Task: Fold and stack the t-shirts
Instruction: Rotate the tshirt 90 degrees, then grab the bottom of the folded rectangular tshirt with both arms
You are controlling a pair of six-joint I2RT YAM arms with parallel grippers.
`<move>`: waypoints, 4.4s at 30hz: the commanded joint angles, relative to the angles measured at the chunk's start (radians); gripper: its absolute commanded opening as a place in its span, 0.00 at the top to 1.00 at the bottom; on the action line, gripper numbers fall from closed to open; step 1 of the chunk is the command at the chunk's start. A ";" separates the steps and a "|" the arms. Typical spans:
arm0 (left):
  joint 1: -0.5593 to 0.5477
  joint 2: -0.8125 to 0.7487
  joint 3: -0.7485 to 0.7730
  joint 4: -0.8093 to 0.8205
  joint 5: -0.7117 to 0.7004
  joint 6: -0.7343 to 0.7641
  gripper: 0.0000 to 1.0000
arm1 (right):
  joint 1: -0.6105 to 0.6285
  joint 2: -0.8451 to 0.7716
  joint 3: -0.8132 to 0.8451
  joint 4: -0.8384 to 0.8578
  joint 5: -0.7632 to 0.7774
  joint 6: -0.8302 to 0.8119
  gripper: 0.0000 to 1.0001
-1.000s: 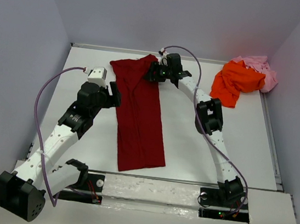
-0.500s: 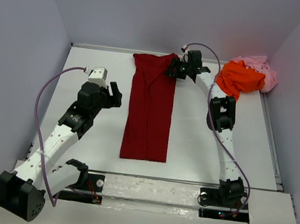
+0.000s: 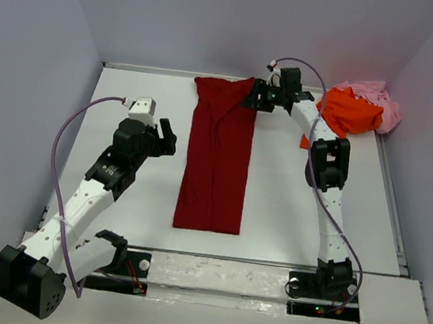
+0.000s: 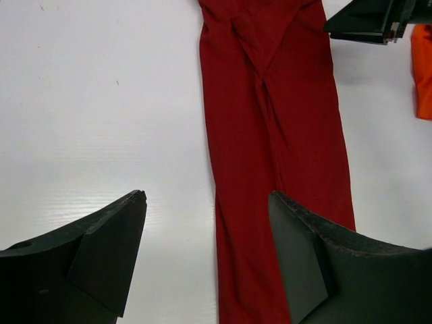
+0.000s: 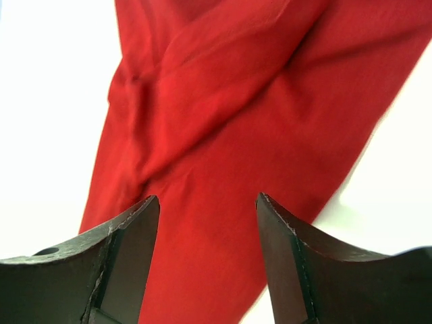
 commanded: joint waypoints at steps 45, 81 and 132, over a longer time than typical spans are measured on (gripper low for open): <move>-0.315 -0.064 -0.399 -0.107 0.031 -0.629 0.21 | 0.512 -1.281 -1.932 0.514 0.417 0.477 0.36; -0.559 -0.102 -0.400 -0.265 -0.029 -0.807 0.42 | 0.644 -1.210 -1.880 0.475 0.419 0.534 0.58; -0.833 -0.009 -0.348 -0.261 -0.153 -1.019 1.00 | 0.729 -1.460 -1.943 0.235 0.462 0.569 1.00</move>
